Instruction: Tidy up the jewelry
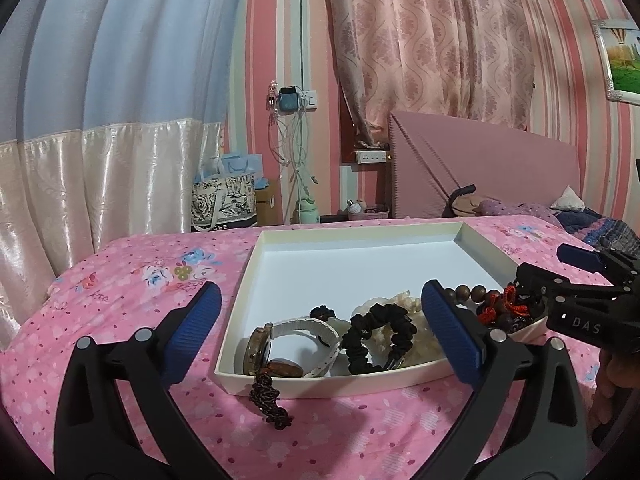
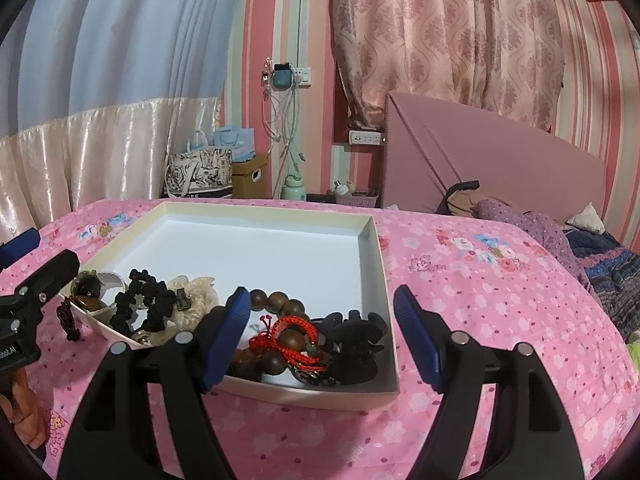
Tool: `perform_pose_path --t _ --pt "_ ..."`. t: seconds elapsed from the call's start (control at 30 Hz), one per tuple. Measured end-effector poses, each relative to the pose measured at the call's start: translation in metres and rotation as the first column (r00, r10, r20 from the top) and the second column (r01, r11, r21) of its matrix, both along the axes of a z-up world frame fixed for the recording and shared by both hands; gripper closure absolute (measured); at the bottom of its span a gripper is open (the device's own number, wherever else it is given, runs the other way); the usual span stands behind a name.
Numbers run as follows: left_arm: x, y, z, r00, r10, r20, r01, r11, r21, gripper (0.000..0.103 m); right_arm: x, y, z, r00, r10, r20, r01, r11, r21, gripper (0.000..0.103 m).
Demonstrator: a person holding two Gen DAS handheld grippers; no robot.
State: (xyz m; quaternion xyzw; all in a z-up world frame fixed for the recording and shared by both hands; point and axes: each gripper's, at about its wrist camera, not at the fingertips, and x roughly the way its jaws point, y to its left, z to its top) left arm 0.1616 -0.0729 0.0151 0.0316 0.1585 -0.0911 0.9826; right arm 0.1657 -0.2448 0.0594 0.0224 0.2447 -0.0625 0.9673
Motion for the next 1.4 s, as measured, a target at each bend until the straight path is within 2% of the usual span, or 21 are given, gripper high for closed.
perform_pose_path --t 1.4 --pt "0.0031 0.0029 -0.0012 1.000 -0.004 -0.017 0.004 1.000 -0.005 0.003 0.0013 -0.0032 -0.0024 1.000 0.012 -0.010 -0.012 1.000 0.001 0.027"
